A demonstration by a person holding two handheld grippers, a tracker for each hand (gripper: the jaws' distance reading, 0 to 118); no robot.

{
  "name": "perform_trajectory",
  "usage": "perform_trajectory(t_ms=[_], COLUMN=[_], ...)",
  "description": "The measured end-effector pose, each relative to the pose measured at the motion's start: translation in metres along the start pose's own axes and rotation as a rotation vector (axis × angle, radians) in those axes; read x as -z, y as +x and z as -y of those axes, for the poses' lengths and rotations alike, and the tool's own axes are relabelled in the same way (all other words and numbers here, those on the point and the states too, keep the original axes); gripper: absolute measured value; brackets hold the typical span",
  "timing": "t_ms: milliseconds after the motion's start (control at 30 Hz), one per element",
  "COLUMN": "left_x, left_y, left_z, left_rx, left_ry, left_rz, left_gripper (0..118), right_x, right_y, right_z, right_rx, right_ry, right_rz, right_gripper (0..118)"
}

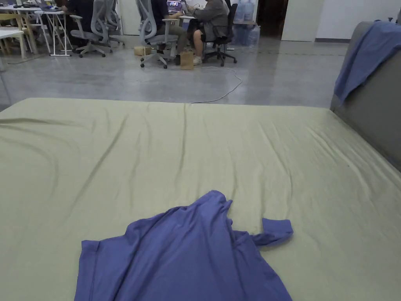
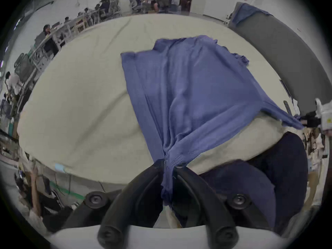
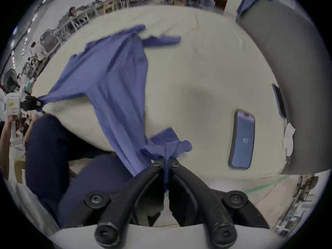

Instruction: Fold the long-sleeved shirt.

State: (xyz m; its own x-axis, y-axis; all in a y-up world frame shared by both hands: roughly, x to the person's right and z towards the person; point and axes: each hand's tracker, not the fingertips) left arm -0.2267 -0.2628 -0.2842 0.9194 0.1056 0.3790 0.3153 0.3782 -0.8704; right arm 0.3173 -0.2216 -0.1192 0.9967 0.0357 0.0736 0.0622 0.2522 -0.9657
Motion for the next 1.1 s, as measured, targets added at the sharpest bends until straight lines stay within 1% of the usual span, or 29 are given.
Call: perform_trajectory(t_ms=[67, 167, 200, 233, 267, 300, 333, 367, 400, 433, 467, 500, 533, 600, 633, 667, 700, 733, 767, 800, 833, 867, 900, 933, 967, 1000, 1033, 1067, 1100], left_x=[0.02, 0.049, 0.054, 0.052, 0.044, 0.032, 0.017, 0.002, -0.017, -0.035, -0.048, -0.06, -0.069, -0.078, -0.081, -0.08, -0.079, -0.075, -0.069, -0.065, -0.061, -0.057, -0.051, -0.043, -0.033, -0.017, 0.007, 0.027, 0.057], left_y=[-0.003, -0.009, -0.009, -0.011, -0.012, -0.013, -0.012, -0.012, -0.011, -0.009, -0.007, -0.003, 0.001, 0.008, 0.01, 0.013, 0.015, 0.018, 0.021, 0.018, 0.012, 0.006, -0.005, -0.016, -0.027, -0.038, -0.051, -0.061, -0.071], left_z=[0.001, -0.001, -0.001, 0.0, -0.002, -0.004, -0.003, -0.003, -0.001, 0.001, 0.003, 0.006, 0.012, 0.025, 0.029, 0.031, 0.033, 0.032, 0.027, 0.019, 0.008, -0.008, -0.03, -0.055, -0.081, -0.113, -0.142, -0.162, -0.192], left_rx=[-0.013, -0.039, -0.054, -0.077, -0.098, -0.145, -0.179, -0.206, -0.225, -0.235, -0.245, -0.257, -0.268, -0.304, -0.304, -0.318, -0.321, -0.314, -0.282, -0.287, -0.267, -0.298, -0.328, -0.331, -0.319, -0.312, -0.32, -0.321, -0.329], left_ry=[-0.017, -0.07, -0.073, -0.034, -0.017, 0.006, 0.053, 0.114, 0.169, 0.225, 0.257, 0.292, 0.324, 0.369, 0.347, 0.271, 0.284, 0.288, 0.244, 0.266, 0.261, 0.292, 0.323, 0.347, 0.378, 0.387, 0.382, 0.396, 0.364], left_rz=[-0.019, -0.035, -0.011, 0.026, 0.013, 0.022, 0.03, 0.033, 0.042, 0.049, 0.044, 0.035, 0.041, 0.061, 0.058, 0.062, 0.077, 0.089, 0.065, 0.078, 0.112, 0.147, 0.125, 0.091, 0.052, 0.006, -0.044, -0.103, -0.157], left_gripper=[3, 15, 19, 30, 40, 60, 92, 108, 115, 115, 115, 115, 115, 115, 112, 96, 45, 0, 0, 0, 0, 0, 15, 62, 101, 118, 117, 117, 117], right_x=[0.028, 0.061, 0.07, 0.076, 0.076, 0.067, 0.057, 0.044, 0.027, 0.005, -0.012, -0.03, -0.041, -0.056, -0.057, -0.057, -0.056, -0.051, -0.048, -0.042, -0.038, -0.034, -0.03, -0.024, -0.019, -0.016, -0.012, -0.008, 0.0], right_y=[0.01, 0.019, 0.021, 0.023, 0.027, 0.028, 0.03, 0.031, 0.031, 0.03, 0.029, 0.028, 0.028, 0.023, 0.022, 0.019, 0.013, 0.008, 0.002, -0.01, -0.021, -0.032, -0.043, -0.053, -0.06, -0.069, -0.075, -0.081, -0.083], right_z=[-0.001, -0.006, -0.008, -0.01, -0.01, -0.009, -0.009, -0.006, -0.005, -0.003, -0.003, -0.002, -0.003, -0.004, -0.006, -0.006, -0.007, -0.01, -0.015, -0.021, -0.028, -0.036, -0.044, -0.053, -0.06, -0.067, -0.074, -0.08, -0.086], right_rx=[0.023, 0.075, 0.089, 0.113, 0.131, 0.139, 0.149, 0.152, 0.141, 0.135, 0.155, 0.179, 0.216, 0.319, 0.382, 0.43, 0.46, 0.47, 0.449, 0.435, 0.392, 0.34, 0.296, 0.259, 0.233, 0.206, 0.189, 0.189, 0.187], right_ry=[-0.027, -0.073, -0.086, -0.098, -0.097, -0.084, -0.064, -0.008, 0.048, 0.109, 0.156, 0.213, 0.268, 0.327, 0.316, 0.337, 0.379, 0.381, 0.356, 0.359, 0.354, 0.346, 0.339, 0.329, 0.324, 0.321, 0.313, 0.307, 0.299], right_rz=[0.01, 0.014, 0.024, 0.02, 0.006, 0.05, 0.105, 0.146, 0.192, 0.227, 0.243, 0.237, 0.201, 0.077, 0.018, -0.039, -0.106, -0.156, -0.138, -0.162, -0.171, -0.164, -0.161, -0.153, -0.157, -0.171, -0.189, -0.201, -0.209], right_gripper=[0, 0, 0, 4, 10, 22, 47, 74, 95, 103, 103, 103, 103, 103, 95, 68, 19, 0, 0, 0, 0, 0, 0, 0, 0, 0, 0, 0, 0])
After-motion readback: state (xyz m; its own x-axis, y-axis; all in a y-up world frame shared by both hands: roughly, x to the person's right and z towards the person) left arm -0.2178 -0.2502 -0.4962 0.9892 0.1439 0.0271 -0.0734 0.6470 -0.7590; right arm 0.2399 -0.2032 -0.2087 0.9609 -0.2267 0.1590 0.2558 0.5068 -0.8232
